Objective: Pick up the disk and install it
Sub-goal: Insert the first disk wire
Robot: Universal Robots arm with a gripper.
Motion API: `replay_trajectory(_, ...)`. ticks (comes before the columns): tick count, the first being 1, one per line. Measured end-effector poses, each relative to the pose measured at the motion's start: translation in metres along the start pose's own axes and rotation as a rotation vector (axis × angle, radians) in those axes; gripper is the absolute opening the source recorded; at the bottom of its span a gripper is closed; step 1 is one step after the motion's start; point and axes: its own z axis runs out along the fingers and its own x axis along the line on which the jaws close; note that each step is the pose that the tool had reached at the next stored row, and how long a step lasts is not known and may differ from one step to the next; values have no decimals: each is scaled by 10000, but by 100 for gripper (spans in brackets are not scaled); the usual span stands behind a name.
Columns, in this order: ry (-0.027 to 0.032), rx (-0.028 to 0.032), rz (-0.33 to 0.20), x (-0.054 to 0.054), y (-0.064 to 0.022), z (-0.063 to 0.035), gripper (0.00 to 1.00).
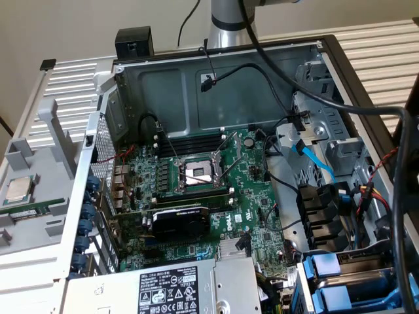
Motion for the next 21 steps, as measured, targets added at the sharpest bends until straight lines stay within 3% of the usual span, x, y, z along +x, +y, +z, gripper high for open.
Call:
replay_trajectory(2, -180, 28, -32, 5, 2, 6, 46)
replay_trajectory(4, -281, 26, -41, 9, 3, 9, 46)
replay_trajectory(7, -335, -39, -19, 27, 7, 17, 46)
replay_trajectory(9, -380, -117, 9, 35, 8, 22, 46)
replay_trajectory(11, -432, -161, 23, 46, 11, 25, 43)
replay_trajectory(12, -464, -184, 29, 55, 13, 28, 36)
replay_trajectory(14, -525, -228, 41, 74, 12, 32, 36)
replay_trajectory(18, -624, -265, 47, 93, -3, 54, 36)
replay_trajectory(21, -668, -329, 70, 105, -23, 65, 36)
